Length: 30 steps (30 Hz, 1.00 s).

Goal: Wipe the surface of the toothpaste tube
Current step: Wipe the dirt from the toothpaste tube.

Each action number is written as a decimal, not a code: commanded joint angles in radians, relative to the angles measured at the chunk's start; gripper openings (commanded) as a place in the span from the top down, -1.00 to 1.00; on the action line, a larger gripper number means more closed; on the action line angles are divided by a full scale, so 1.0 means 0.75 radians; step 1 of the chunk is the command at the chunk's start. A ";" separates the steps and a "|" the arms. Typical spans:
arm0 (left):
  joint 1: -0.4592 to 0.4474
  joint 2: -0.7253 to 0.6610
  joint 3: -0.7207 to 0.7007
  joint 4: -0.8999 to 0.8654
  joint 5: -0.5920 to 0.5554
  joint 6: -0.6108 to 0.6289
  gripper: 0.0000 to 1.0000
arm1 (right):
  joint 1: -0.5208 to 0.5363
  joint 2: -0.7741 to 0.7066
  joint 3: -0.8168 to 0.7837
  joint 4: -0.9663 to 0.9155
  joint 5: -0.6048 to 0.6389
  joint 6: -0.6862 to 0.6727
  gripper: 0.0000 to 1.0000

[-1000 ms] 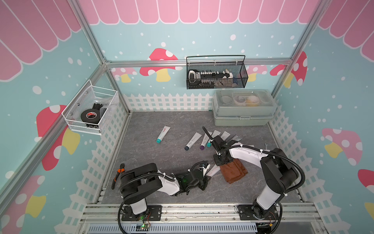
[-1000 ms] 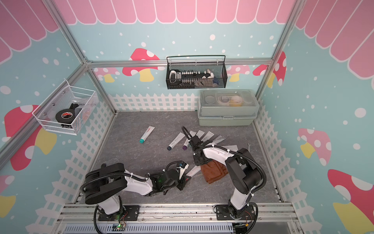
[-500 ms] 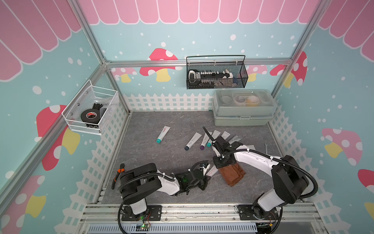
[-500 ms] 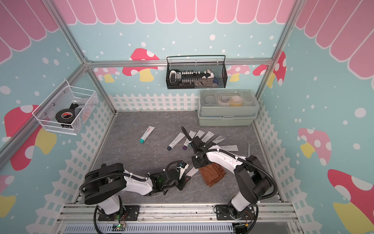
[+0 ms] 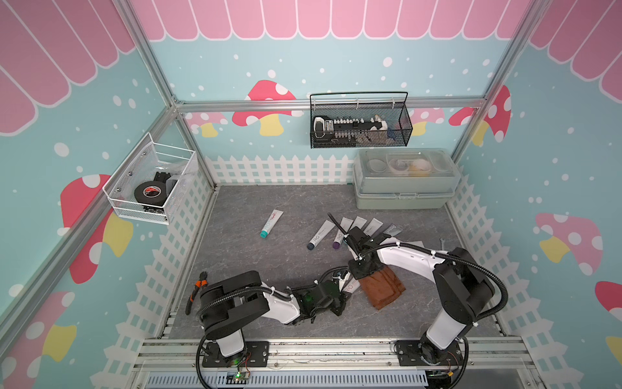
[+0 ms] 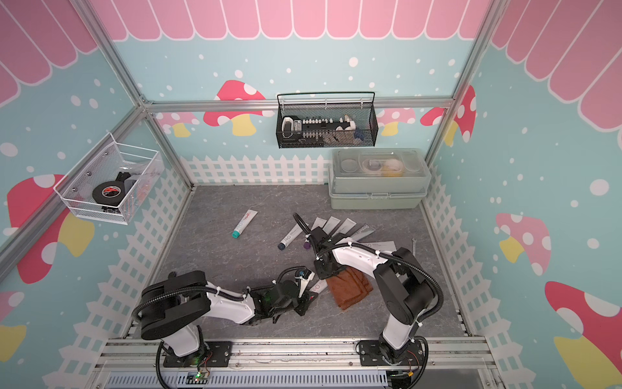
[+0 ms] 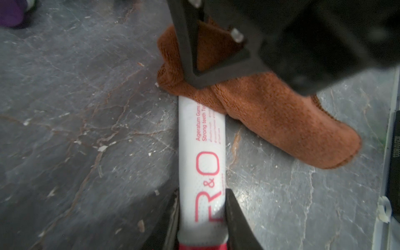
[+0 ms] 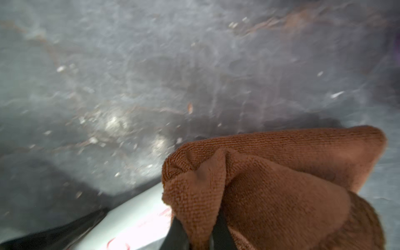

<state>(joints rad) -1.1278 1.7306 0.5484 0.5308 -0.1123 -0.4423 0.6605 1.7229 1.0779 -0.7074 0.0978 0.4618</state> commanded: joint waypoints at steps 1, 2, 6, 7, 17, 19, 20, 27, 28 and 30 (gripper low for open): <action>0.003 0.018 -0.075 -0.206 -0.013 -0.029 0.49 | -0.072 0.124 -0.065 -0.102 0.235 -0.018 0.86; 0.003 0.020 -0.083 -0.198 -0.013 -0.032 0.49 | -0.083 0.132 -0.065 -0.101 0.241 -0.022 0.86; 0.003 0.028 -0.087 -0.185 -0.016 -0.033 0.49 | -0.096 0.118 -0.076 -0.070 0.196 -0.029 0.87; 0.003 0.030 -0.085 -0.185 -0.016 -0.030 0.49 | -0.097 0.096 -0.089 -0.050 0.153 -0.036 0.87; 0.003 0.046 -0.012 -0.215 -0.011 0.007 0.49 | -0.027 -0.237 -0.211 0.079 -0.419 -0.024 0.85; 0.003 0.054 0.001 -0.216 -0.009 0.012 0.48 | 0.001 -0.266 -0.222 0.080 -0.471 -0.019 0.85; 0.003 0.057 0.009 -0.217 -0.006 0.014 0.49 | 0.012 -0.271 -0.231 0.086 -0.482 -0.015 0.85; 0.003 0.037 0.011 -0.212 -0.017 0.014 0.49 | 0.015 -0.122 -0.243 0.047 -0.247 -0.026 0.86; 0.004 0.031 0.005 -0.212 -0.020 0.015 0.49 | 0.012 -0.097 -0.234 0.023 -0.161 -0.020 0.86; 0.004 0.020 -0.013 -0.205 -0.026 0.008 0.49 | -0.015 -0.065 -0.226 -0.010 -0.029 -0.008 0.87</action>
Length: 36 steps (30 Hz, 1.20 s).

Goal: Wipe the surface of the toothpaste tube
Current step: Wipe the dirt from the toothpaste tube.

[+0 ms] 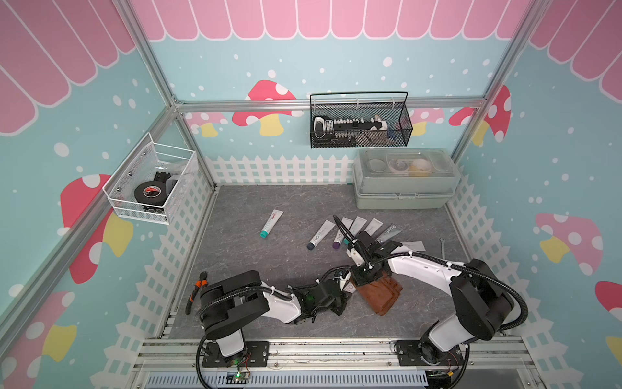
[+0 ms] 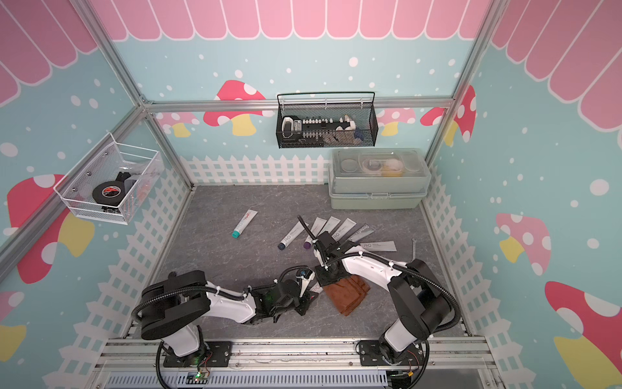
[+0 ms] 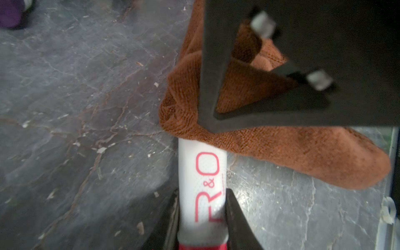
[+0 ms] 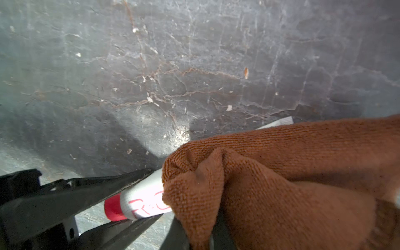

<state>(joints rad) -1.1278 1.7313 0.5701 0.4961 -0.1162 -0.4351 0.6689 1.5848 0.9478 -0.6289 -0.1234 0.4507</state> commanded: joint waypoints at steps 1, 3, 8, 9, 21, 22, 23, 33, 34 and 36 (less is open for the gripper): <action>0.003 0.013 -0.051 -0.154 -0.021 -0.005 0.49 | -0.046 0.131 -0.052 -0.122 0.309 0.008 0.87; 0.003 0.005 -0.069 -0.141 -0.020 -0.013 0.49 | -0.076 0.149 -0.045 -0.138 0.391 0.015 0.87; 0.004 -0.002 -0.120 -0.090 -0.023 -0.039 0.49 | -0.128 0.190 -0.022 -0.150 0.485 0.017 0.87; 0.003 -0.002 -0.127 -0.084 -0.024 -0.043 0.49 | -0.136 0.193 -0.017 -0.146 0.481 0.014 0.87; 0.003 0.021 -0.049 -0.125 -0.014 -0.006 0.49 | -0.062 -0.109 -0.067 -0.046 -0.102 -0.010 0.85; 0.003 0.024 -0.039 -0.130 -0.012 -0.002 0.49 | -0.054 -0.141 -0.076 -0.036 -0.145 -0.001 0.85; 0.004 0.025 -0.033 -0.134 -0.009 0.002 0.49 | -0.050 -0.161 -0.088 -0.022 -0.177 0.005 0.85; 0.004 0.022 -0.011 -0.161 0.001 0.006 0.50 | -0.051 0.070 -0.027 -0.072 0.118 -0.008 0.86; 0.004 0.019 -0.016 -0.164 0.003 0.004 0.50 | -0.064 0.102 -0.008 -0.088 0.185 -0.001 0.86; 0.003 0.005 -0.026 -0.163 0.002 0.001 0.50 | -0.112 0.135 0.006 -0.086 0.248 0.008 0.86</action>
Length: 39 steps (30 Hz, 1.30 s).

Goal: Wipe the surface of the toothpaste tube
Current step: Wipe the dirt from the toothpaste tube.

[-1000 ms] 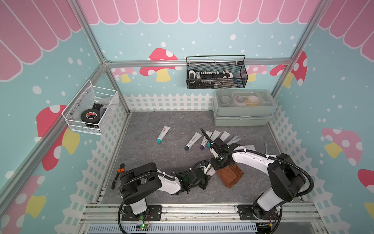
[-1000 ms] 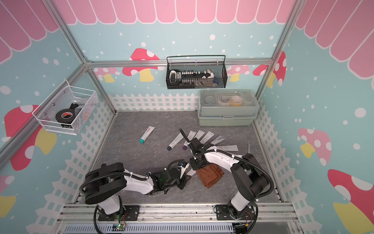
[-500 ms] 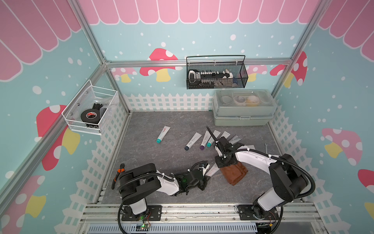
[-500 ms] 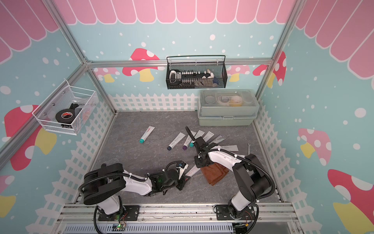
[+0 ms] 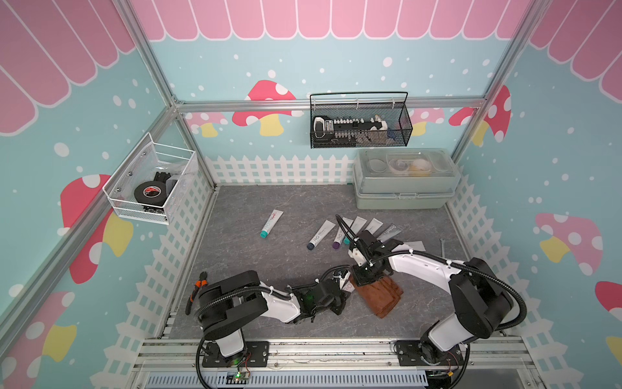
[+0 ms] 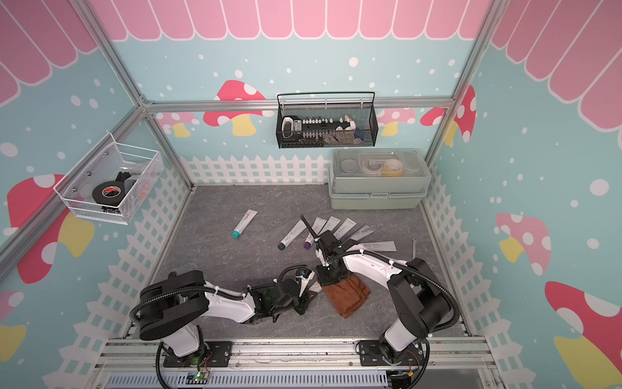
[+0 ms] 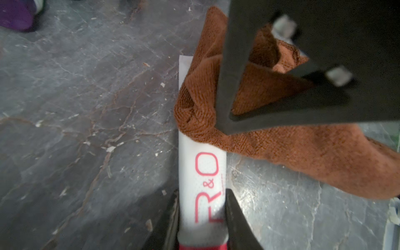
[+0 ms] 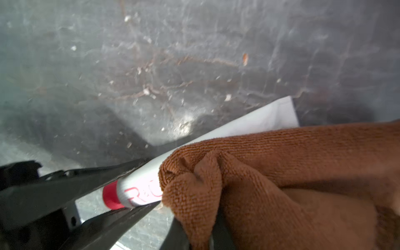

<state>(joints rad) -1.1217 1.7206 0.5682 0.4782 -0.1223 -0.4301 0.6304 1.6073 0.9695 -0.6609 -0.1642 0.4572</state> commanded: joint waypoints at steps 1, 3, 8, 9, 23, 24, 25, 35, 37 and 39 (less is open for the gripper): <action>-0.005 0.012 -0.032 -0.138 0.010 -0.009 0.50 | -0.090 0.105 -0.029 -0.032 0.312 0.000 0.86; -0.004 0.000 -0.057 -0.124 0.009 -0.017 0.50 | -0.147 0.099 -0.042 -0.003 0.314 -0.004 0.86; -0.005 0.005 -0.076 -0.104 0.014 -0.024 0.49 | -0.194 0.171 0.002 0.015 0.270 -0.031 0.86; -0.006 0.009 -0.076 -0.098 0.016 -0.024 0.50 | -0.192 0.170 0.004 0.027 0.240 -0.030 0.86; -0.005 0.077 0.004 -0.097 0.070 -0.003 0.50 | -0.021 -0.078 -0.033 0.069 -0.192 -0.010 0.85; -0.006 0.079 0.007 -0.098 0.074 -0.002 0.49 | -0.020 -0.067 -0.033 0.076 -0.174 -0.013 0.85; -0.005 0.077 0.010 -0.098 0.078 -0.001 0.50 | -0.022 -0.040 -0.025 0.067 -0.124 -0.020 0.85; -0.006 0.020 -0.057 -0.078 0.064 -0.024 0.50 | -0.120 0.239 0.047 -0.045 0.348 -0.049 0.87; -0.007 0.004 -0.075 -0.075 0.056 -0.027 0.50 | -0.147 0.255 0.043 -0.047 0.383 -0.053 0.87; -0.006 -0.008 -0.088 -0.071 0.052 -0.029 0.49 | -0.159 0.253 0.039 -0.048 0.408 -0.053 0.87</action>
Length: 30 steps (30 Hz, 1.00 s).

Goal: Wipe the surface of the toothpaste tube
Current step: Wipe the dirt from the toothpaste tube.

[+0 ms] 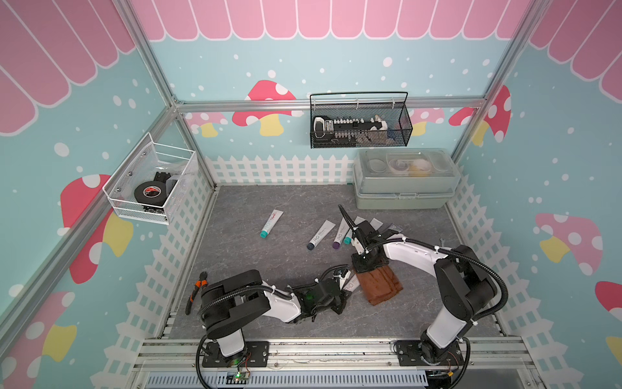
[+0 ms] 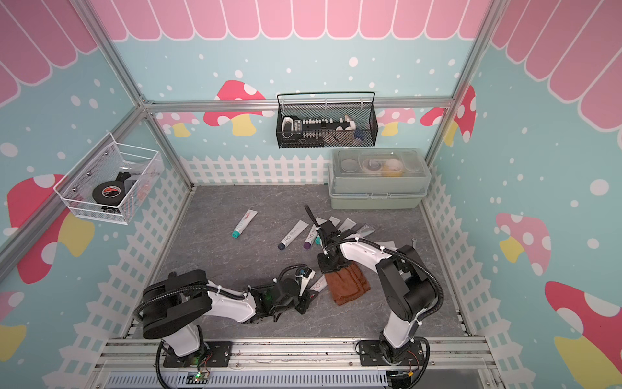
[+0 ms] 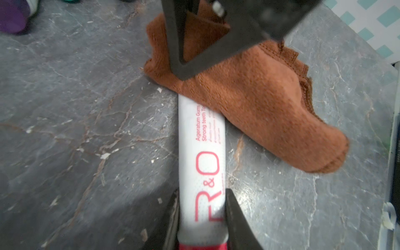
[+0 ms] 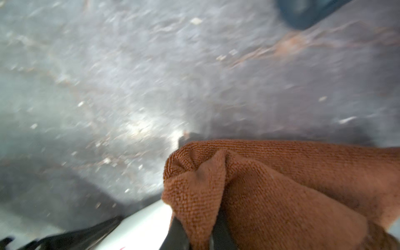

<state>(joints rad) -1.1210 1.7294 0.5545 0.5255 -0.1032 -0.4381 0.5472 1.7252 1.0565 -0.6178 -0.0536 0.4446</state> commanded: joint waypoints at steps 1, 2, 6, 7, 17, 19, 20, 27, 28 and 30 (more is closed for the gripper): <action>-0.007 -0.023 -0.072 -0.134 0.023 -0.017 0.50 | -0.054 0.093 -0.078 -0.105 0.271 -0.036 0.87; -0.008 -0.024 -0.075 -0.136 0.020 -0.017 0.50 | -0.061 0.093 -0.078 -0.109 0.281 -0.036 0.87; -0.008 -0.016 -0.074 -0.128 0.021 -0.017 0.50 | -0.074 0.063 -0.092 -0.110 0.243 -0.035 0.87; -0.008 -0.008 -0.072 -0.125 0.019 -0.017 0.50 | -0.071 0.039 -0.103 -0.097 0.196 -0.034 0.87; -0.007 0.050 -0.003 -0.153 0.020 -0.001 0.50 | 0.116 -0.165 -0.169 -0.081 -0.122 -0.008 0.85; -0.008 0.049 0.006 -0.157 0.019 0.001 0.50 | 0.150 -0.163 -0.176 -0.062 -0.148 0.002 0.85; -0.007 0.048 0.005 -0.159 0.018 0.001 0.50 | 0.159 -0.154 -0.177 -0.058 -0.153 0.002 0.85; -0.008 0.008 -0.018 -0.182 -0.006 0.000 0.50 | 0.146 -0.039 -0.146 -0.162 0.179 -0.004 0.86; -0.007 0.000 -0.026 -0.181 -0.009 -0.002 0.50 | 0.137 -0.020 -0.142 -0.180 0.230 0.000 0.86; -0.009 -0.018 -0.042 -0.184 -0.020 -0.005 0.50 | 0.110 0.006 -0.139 -0.196 0.312 0.007 0.87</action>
<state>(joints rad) -1.1275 1.7172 0.5564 0.4984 -0.0959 -0.4343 0.6510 1.6505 0.9939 -0.6346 0.0334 0.4461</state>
